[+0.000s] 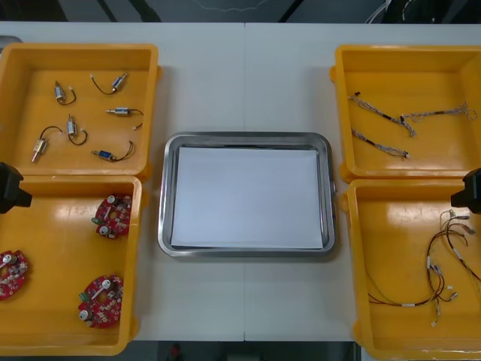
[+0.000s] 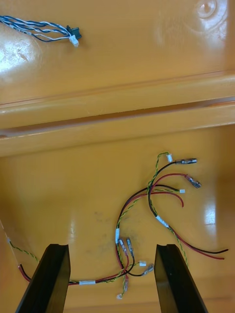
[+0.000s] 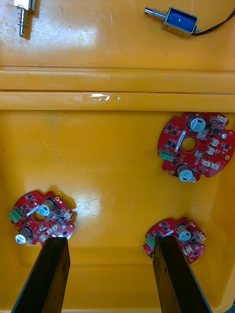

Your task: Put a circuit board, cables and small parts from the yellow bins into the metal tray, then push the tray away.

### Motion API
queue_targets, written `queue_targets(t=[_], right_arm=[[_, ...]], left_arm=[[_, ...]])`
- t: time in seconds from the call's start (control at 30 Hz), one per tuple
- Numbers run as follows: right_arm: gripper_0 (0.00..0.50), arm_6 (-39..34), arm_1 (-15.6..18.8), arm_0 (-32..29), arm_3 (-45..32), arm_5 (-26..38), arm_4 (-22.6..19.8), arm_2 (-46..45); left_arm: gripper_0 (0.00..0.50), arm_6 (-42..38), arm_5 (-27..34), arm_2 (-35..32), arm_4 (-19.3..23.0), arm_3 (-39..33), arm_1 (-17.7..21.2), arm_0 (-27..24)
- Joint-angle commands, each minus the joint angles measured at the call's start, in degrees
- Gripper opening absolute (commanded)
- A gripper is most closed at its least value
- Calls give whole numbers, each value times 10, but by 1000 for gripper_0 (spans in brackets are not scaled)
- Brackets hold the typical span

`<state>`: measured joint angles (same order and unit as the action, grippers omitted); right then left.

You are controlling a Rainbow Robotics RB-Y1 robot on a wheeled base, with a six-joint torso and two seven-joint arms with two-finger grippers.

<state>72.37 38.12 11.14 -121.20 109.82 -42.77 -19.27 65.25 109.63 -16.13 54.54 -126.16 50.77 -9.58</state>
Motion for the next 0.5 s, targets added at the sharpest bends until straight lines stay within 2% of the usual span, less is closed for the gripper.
queue_targets(t=[0.03,0.5], right_arm=[[500,13,25,-4,-4,2,-5,-17],[500,13,25,-4,-4,2,-5,-17]], left_arm=[[500,29,4,-18,-5,-16,22,11],[500,29,4,-18,-5,-16,22,11]])
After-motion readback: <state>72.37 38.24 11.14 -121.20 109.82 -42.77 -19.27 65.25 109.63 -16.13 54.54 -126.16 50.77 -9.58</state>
